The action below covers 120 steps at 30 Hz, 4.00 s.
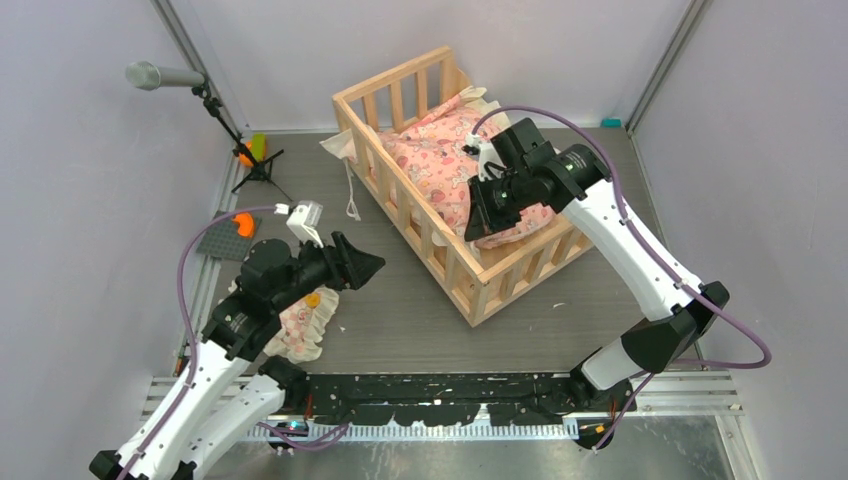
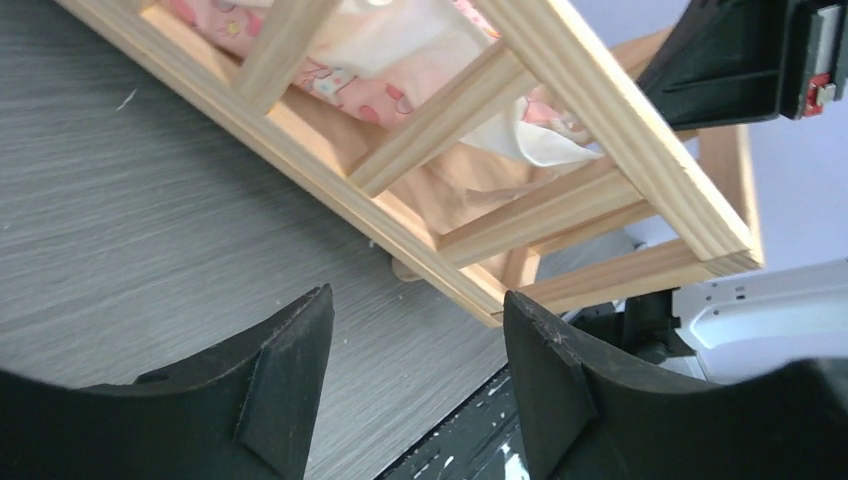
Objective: Set up the pet bed
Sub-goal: Cross the ropes on the bed frame.
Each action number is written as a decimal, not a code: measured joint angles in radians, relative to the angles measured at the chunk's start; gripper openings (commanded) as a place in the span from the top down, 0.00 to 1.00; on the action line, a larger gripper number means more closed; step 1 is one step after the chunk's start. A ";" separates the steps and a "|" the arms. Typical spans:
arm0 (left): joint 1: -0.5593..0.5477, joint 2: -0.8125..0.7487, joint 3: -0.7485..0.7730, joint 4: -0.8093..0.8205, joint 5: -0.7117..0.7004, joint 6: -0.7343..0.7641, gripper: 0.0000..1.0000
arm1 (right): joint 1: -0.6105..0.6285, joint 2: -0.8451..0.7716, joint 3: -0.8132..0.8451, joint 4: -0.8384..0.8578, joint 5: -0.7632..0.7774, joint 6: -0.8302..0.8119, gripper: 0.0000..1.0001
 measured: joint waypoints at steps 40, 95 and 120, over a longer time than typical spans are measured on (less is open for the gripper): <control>-0.939 0.328 -0.278 0.920 -0.904 0.449 0.41 | -0.014 -0.097 -0.180 0.029 -0.258 0.031 1.00; -0.940 0.634 -0.238 1.347 -0.991 0.603 0.62 | -0.039 -0.185 -0.301 0.193 -0.283 0.077 1.00; -0.935 0.717 -0.190 1.350 -0.948 0.610 0.93 | -0.039 -0.190 -0.306 0.200 -0.283 0.080 1.00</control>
